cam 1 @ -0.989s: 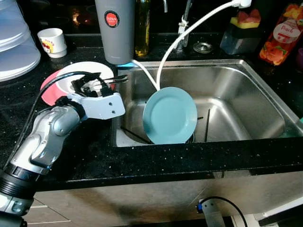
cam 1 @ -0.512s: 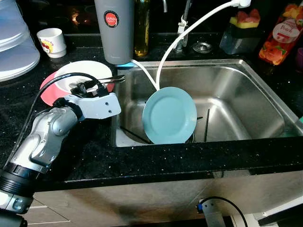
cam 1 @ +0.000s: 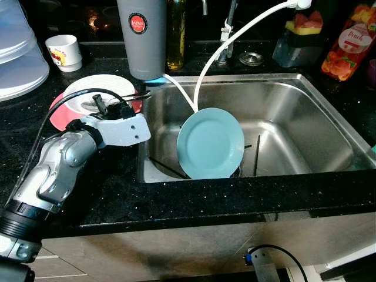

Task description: Kitchen organization

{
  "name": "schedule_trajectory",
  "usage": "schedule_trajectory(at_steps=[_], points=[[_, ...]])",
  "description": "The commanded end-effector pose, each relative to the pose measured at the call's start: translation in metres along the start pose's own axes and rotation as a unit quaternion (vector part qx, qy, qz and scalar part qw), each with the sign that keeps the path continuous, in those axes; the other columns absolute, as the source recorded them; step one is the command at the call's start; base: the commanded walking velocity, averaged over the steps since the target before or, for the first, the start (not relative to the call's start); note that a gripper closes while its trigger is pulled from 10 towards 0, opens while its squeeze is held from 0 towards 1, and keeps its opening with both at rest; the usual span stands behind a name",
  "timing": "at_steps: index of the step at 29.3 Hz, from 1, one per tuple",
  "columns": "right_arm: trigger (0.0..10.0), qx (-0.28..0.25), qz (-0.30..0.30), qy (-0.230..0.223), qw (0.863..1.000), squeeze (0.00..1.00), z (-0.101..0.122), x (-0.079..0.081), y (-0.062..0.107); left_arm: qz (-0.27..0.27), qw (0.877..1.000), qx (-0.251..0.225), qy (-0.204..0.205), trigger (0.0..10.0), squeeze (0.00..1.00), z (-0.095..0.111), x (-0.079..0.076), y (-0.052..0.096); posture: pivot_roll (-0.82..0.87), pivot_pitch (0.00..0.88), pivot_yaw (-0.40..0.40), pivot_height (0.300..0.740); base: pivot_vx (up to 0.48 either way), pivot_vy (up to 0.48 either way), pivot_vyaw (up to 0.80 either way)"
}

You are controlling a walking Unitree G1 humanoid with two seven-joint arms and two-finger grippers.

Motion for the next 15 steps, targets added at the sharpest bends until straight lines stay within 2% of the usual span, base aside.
schedule_trajectory(at_steps=[1,2,11,12,15], points=[[10.0,0.009,0.003,-0.005,1.000,0.00,-0.0082,0.0005,0.0003,-0.004,1.000,-0.020,0.002,10.0,0.00,0.0106,-0.0012,-0.0013,0.00,0.146,-0.009,0.740,0.000,0.000,0.00],[10.0,0.009,0.003,-0.004,1.000,0.00,-0.0080,0.0008,0.0003,-0.002,1.000,-0.025,0.005,10.0,1.00,0.0135,0.0000,-0.0014,0.00,0.146,-0.009,0.740,0.000,0.000,0.00],[10.0,0.009,0.004,-0.005,1.000,0.00,-0.0078,0.0016,0.0002,-0.005,0.999,-0.033,-0.001,10.0,0.98,0.0186,0.0009,-0.0026,0.00,0.148,-0.005,0.740,0.000,0.000,0.00],[10.0,0.008,0.004,-0.006,1.000,0.00,-0.0077,0.0019,0.0002,-0.006,0.999,-0.034,-0.001,10.0,0.00,0.0188,0.0010,-0.0030,0.00,0.152,-0.003,0.740,0.000,0.000,0.00],[10.0,0.009,0.004,-0.006,1.000,0.00,-0.0076,0.0020,0.0002,-0.012,0.999,-0.031,0.000,10.0,0.00,0.0169,-0.0019,-0.0045,0.00,0.153,-0.005,0.740,0.000,0.000,0.00]])
Point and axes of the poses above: a point about 5 cm out from each wrist's last joint towards the gripper, its own y axis pointing back from the gripper into the wrist, its own z axis along the axis of the wrist's last joint, x = y × z, the point moved 6 cm from there along -y, pointing out of the wrist towards the gripper, and after that the axes turned 9 degrees about y, right-handed, at the moved point
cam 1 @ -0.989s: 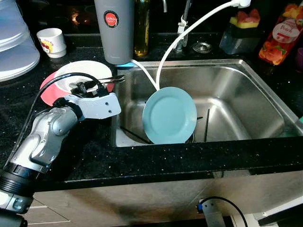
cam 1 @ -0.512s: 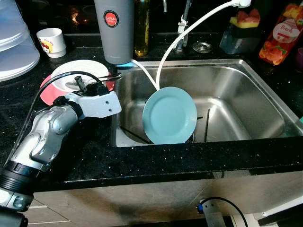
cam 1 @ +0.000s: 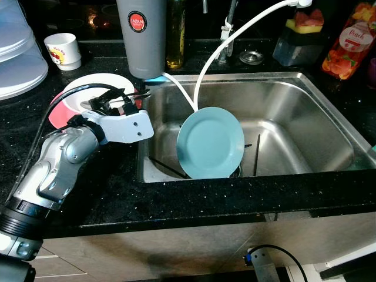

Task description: Kitchen organization

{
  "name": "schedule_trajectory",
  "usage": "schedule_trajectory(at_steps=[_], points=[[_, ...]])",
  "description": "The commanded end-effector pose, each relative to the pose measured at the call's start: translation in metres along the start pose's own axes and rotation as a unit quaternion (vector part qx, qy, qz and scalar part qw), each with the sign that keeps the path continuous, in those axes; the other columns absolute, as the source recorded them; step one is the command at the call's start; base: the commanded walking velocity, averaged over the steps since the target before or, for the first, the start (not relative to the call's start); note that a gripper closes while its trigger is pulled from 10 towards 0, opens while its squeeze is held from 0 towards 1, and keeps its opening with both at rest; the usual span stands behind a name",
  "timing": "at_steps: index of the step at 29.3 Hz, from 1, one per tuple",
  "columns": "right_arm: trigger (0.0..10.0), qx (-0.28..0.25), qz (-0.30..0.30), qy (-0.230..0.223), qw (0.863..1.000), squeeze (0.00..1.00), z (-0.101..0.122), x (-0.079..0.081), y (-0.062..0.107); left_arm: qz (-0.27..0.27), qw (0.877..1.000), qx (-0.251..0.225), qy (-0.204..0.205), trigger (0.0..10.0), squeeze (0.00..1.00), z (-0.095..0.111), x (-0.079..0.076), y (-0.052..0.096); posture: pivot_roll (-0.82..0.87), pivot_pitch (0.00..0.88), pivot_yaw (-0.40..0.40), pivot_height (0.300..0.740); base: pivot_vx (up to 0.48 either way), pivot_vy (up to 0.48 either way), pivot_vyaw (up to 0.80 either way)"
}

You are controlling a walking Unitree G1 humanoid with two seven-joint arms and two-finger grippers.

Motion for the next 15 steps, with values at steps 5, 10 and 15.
schedule_trajectory(at_steps=[5,10,15], points=[[10.0,0.009,0.001,-0.005,1.000,0.00,-0.007,0.000,0.000,-0.015,1.000,-0.019,0.014,10.0,0.00,0.007,-0.011,-0.008,0.00,0.159,-0.016,0.740,0.000,0.000,0.00],[10.0,0.009,0.002,-0.002,1.000,0.00,-0.008,-0.001,0.000,0.000,0.999,-0.032,0.014,10.0,0.00,0.013,-0.005,-0.022,-0.01,0.153,-0.017,0.740,0.000,0.000,0.00],[10.0,0.011,0.000,-0.004,1.000,0.00,-0.010,-0.001,0.000,0.005,0.999,-0.048,0.013,10.0,0.00,0.021,-0.001,-0.030,-0.02,0.157,-0.015,0.740,0.000,0.000,0.00]])
Point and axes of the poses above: a point about 5 cm out from each wrist's last joint towards the gripper, its own y axis pointing back from the gripper into the wrist, its own z axis along the axis of the wrist's last joint, x = y × z, the point moved 6 cm from there along -y, pointing out of the wrist towards the gripper, and after that the axes turned 9 degrees about y, right-handed, at the moved point
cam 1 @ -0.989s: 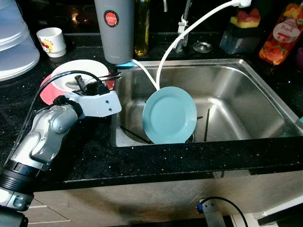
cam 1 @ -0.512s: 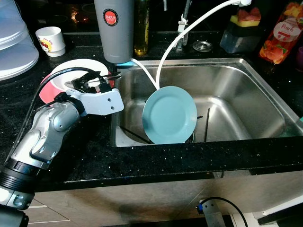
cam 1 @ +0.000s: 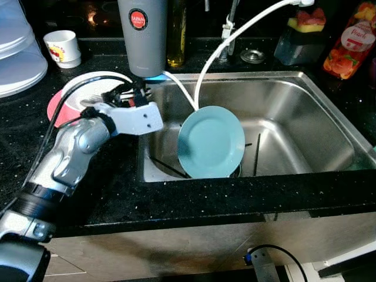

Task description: Kitchen organization

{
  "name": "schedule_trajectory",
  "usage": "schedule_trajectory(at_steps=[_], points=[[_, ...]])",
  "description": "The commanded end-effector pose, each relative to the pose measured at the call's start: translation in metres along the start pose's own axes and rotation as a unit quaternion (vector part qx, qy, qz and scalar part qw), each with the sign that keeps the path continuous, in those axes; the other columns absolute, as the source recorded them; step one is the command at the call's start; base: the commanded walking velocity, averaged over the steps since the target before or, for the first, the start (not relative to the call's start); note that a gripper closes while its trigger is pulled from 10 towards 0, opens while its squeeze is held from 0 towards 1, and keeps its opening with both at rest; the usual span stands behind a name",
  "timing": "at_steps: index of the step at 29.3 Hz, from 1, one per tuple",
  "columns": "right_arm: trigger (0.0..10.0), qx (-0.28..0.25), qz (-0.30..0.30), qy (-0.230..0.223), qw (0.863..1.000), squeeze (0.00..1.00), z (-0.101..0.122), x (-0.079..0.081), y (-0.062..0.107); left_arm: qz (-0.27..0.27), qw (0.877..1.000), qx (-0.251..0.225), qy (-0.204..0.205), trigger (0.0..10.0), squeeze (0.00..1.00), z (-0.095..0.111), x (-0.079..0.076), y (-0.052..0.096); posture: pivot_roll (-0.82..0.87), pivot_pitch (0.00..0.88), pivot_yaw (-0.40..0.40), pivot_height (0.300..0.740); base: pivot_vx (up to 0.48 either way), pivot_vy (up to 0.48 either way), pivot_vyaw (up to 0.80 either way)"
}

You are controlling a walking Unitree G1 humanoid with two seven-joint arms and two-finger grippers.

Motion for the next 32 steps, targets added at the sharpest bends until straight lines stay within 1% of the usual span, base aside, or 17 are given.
schedule_trajectory(at_steps=[1,4,7,8,9,10,13,17,22,24,25,26,27,28,29,30,32], points=[[10.0,0.010,-0.001,-0.004,1.000,0.00,-0.008,-0.001,0.000,-0.011,1.000,-0.009,0.003,10.0,0.00,0.004,-0.008,-0.003,-0.02,0.157,-0.015,0.740,0.000,0.000,0.00],[10.0,0.011,-0.002,-0.005,1.000,0.00,-0.010,-0.001,0.000,-0.019,1.000,-0.014,0.006,10.0,0.00,0.006,-0.015,-0.006,-0.02,0.162,-0.015,0.740,0.000,0.000,0.00],[10.0,0.011,-0.002,-0.005,1.000,0.00,-0.010,-0.002,0.000,-0.022,1.000,-0.013,0.010,10.0,0.00,0.005,-0.017,-0.007,-0.02,0.164,-0.015,0.740,0.000,0.000,0.00],[10.0,0.012,-0.002,-0.005,1.000,0.00,-0.010,-0.002,0.000,-0.023,1.000,-0.012,0.012,8.8,0.00,0.005,-0.019,-0.007,-0.02,0.167,-0.016,0.740,0.000,0.000,0.00],[10.0,0.012,-0.002,-0.005,1.000,0.00,-0.010,-0.002,0.000,-0.024,1.000,-0.012,0.013,6.6,0.00,0.004,-0.019,-0.007,-0.02,0.167,-0.016,0.740,0.000,0.000,0.00],[10.0,0.012,-0.003,-0.005,1.000,0.00,-0.010,-0.002,0.000,-0.026,0.999,-0.012,0.014,0.0,0.00,0.004,-0.021,-0.007,-0.02,0.167,-0.018,0.740,0.000,0.000,0.00],[10.0,0.012,-0.002,-0.005,1.000,0.00,-0.011,-0.002,0.000,-0.026,0.999,-0.011,0.015,0.0,0.00,0.003,-0.021,-0.007,-0.02,0.167,-0.018,0.740,0.000,0.000,0.00],[10.0,0.012,-0.002,-0.004,1.000,0.00,-0.010,-0.002,0.000,-0.018,1.000,-0.011,0.014,0.0,0.00,0.003,-0.017,-0.007,-0.02,0.168,-0.019,0.740,0.000,0.000,0.00],[10.0,0.012,-0.002,-0.004,1.000,0.00,-0.009,-0.002,0.000,-0.005,1.000,-0.011,0.009,0.0,0.00,0.005,-0.009,-0.006,-0.01,0.163,-0.024,0.740,0.000,0.000,0.00],[10.0,0.011,-0.001,-0.004,1.000,0.00,-0.009,-0.001,0.000,0.006,1.000,-0.011,0.005,0.0,0.00,0.005,-0.003,-0.005,-0.01,0.162,-0.025,0.740,0.000,0.000,0.00],[10.0,0.011,-0.001,-0.004,1.000,0.00,-0.009,-0.001,0.000,0.006,1.000,-0.011,0.005,0.0,0.00,0.005,-0.003,-0.005,-0.01,0.162,-0.025,0.740,0.000,0.000,0.00],[10.0,0.011,0.000,-0.004,1.000,0.00,-0.008,-0.001,0.000,0.016,1.000,-0.010,0.003,0.0,0.00,0.005,0.002,-0.004,-0.01,0.163,-0.024,0.740,0.000,0.000,0.00],[10.0,0.011,0.000,-0.004,1.000,0.00,-0.008,-0.001,0.000,0.016,1.000,-0.010,0.003,0.0,0.00,0.005,0.002,-0.004,-0.01,0.163,-0.024,0.740,0.000,0.000,0.00],[10.0,0.010,0.000,-0.005,1.000,0.00,-0.008,0.000,0.000,0.043,0.999,-0.005,0.000,1.1,0.00,0.004,0.015,-0.002,-0.01,0.161,-0.021,0.740,0.000,0.000,0.00],[10.0,0.010,0.000,-0.005,1.000,0.00,-0.008,0.000,0.000,0.053,0.999,-0.004,-0.002,1.1,0.00,0.004,0.019,-0.001,-0.01,0.162,-0.020,0.740,0.000,0.000,0.00],[10.0,0.010,0.000,-0.005,1.000,0.00,-0.008,0.000,0.000,0.065,0.998,-0.003,-0.003,3.7,0.00,0.004,0.025,0.000,-0.01,0.160,-0.019,0.740,0.000,0.000,0.00],[10.0,0.010,0.000,-0.005,1.000,0.00,-0.008,0.000,0.000,0.072,0.997,-0.002,-0.004,3.7,0.00,0.004,0.028,0.001,-0.01,0.160,-0.019,0.740,0.000,0.000,0.00]])
Point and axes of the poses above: a point about 5 cm out from each wrist's last joint towards the gripper, its own y axis pointing back from the gripper into the wrist, its own z axis along the axis of the wrist's last joint, x = y × z, the point moved 6 cm from there along -y, pointing out of the wrist towards the gripper, and after that the axes turned 9 degrees about y, right-handed, at the moved point
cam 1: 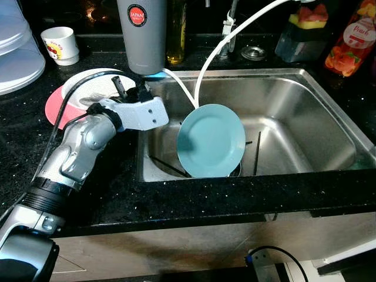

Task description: Kitchen organization

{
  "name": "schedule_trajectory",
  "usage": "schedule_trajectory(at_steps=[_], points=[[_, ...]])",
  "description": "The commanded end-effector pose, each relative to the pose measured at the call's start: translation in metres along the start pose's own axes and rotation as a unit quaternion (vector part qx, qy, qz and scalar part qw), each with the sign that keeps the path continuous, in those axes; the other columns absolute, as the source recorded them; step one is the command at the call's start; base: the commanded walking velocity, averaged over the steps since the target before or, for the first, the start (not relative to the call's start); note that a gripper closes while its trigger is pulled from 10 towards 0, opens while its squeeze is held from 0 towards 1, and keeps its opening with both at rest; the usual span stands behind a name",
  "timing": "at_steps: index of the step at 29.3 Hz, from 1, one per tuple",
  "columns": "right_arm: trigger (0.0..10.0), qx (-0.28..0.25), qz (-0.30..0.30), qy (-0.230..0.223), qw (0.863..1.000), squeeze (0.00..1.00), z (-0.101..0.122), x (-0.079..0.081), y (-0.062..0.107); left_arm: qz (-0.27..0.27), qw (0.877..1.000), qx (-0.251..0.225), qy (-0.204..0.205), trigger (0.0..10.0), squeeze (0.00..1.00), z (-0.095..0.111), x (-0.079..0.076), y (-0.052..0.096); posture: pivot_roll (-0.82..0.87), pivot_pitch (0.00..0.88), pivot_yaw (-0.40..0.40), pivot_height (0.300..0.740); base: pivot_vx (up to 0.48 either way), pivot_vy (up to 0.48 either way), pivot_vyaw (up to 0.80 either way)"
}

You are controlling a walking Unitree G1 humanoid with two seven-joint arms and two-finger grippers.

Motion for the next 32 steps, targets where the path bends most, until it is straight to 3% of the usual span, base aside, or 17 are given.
schedule_trajectory(at_steps=[1,2,3,4,5,8,15,16,18,23,28,29,30,32], points=[[10.0,0.007,0.001,-0.005,1.000,0.00,-0.005,0.001,0.000,0.030,0.999,-0.001,-0.020,4.0,0.00,0.002,0.018,0.002,-0.01,0.160,-0.019,0.740,0.000,0.000,0.00],[10.0,0.007,0.001,-0.005,1.000,0.00,-0.005,0.000,0.000,0.052,0.998,0.001,-0.026,7.0,0.00,0.002,0.028,0.003,0.00,0.157,-0.023,0.740,0.000,0.000,0.00],[10.0,0.007,0.001,-0.005,1.000,0.00,-0.005,0.000,0.000,0.052,0.998,0.001,-0.026,7.0,0.00,0.002,0.028,0.003,0.00,0.157,-0.023,0.740,0.000,0.000,0.00],[10.0,0.006,0.002,-0.005,1.000,0.00,-0.004,0.000,0.000,0.067,0.997,0.004,-0.029,9.6,0.00,0.002,0.034,0.004,0.00,0.157,-0.022,0.740,0.000,0.000,0.00],[10.0,0.006,0.002,-0.005,1.000,0.00,-0.004,0.000,0.000,0.079,0.996,0.008,-0.029,10.0,0.00,0.001,0.040,0.005,0.00,0.157,-0.020,0.740,0.000,0.000,0.00],[10.0,0.006,0.002,-0.006,1.000,0.00,-0.004,0.000,0.000,0.099,0.995,0.019,-0.025,10.0,0.00,-0.004,0.049,0.009,0.00,0.156,-0.019,0.740,0.000,0.000,0.00],[10.0,0.004,0.001,-0.006,1.000,0.00,-0.003,0.000,0.000,0.091,0.996,0.021,0.012,10.0,0.00,-0.006,0.041,0.011,0.00,0.157,-0.018,0.740,0.000,0.000,0.00],[10.0,0.004,0.001,-0.007,1.000,0.00,-0.002,0.000,0.000,0.070,0.997,0.012,0.040,10.0,0.00,-0.003,0.029,0.010,0.01,0.158,-0.018,0.740,0.000,0.000,0.00],[10.0,0.004,0.001,-0.007,1.000,0.00,-0.002,0.000,0.000,0.065,0.997,0.009,0.045,10.0,0.00,-0.002,0.026,0.009,0.01,0.158,-0.018,0.740,0.000,0.000,0.00],[10.0,0.003,0.001,-0.009,1.000,0.00,-0.002,0.000,0.000,-0.005,0.995,-0.020,0.097,10.0,0.00,0.012,-0.006,0.005,0.00,0.157,-0.017,0.740,0.000,0.000,0.00],[10.0,0.004,0.001,-0.009,1.000,0.00,-0.003,0.001,0.000,-0.024,0.993,-0.026,0.114,10.0,0.00,0.014,-0.013,0.006,0.00,0.164,-0.015,0.740,0.000,0.000,0.00],[10.0,0.004,0.001,-0.009,1.000,0.00,-0.003,0.001,0.000,-0.025,0.993,-0.025,0.116,10.0,0.75,0.013,-0.013,0.007,0.00,0.162,-0.015,0.740,0.000,0.000,0.00],[10.0,0.004,0.001,-0.009,1.000,0.00,-0.003,0.001,0.000,-0.025,0.992,-0.025,0.117,10.0,1.00,0.013,-0.013,0.007,0.00,0.162,-0.015,0.740,0.000,0.000,0.00],[10.0,0.004,0.001,-0.009,1.000,0.00,-0.003,0.001,0.000,-0.023,0.993,-0.024,0.116,10.0,1.00,0.013,-0.011,0.008,0.00,0.169,-0.017,0.740,0.000,0.000,0.00]])
Point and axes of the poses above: a point about 5 cm out from each wrist's last joint towards the gripper, its own y axis pointing back from the gripper into the wrist, its own z axis along the axis of the wrist's last joint, x = y × z, the point moved 6 cm from there along -y, pointing out of the wrist towards the gripper, and after that the axes turned 9 degrees about y, right-handed, at the moved point
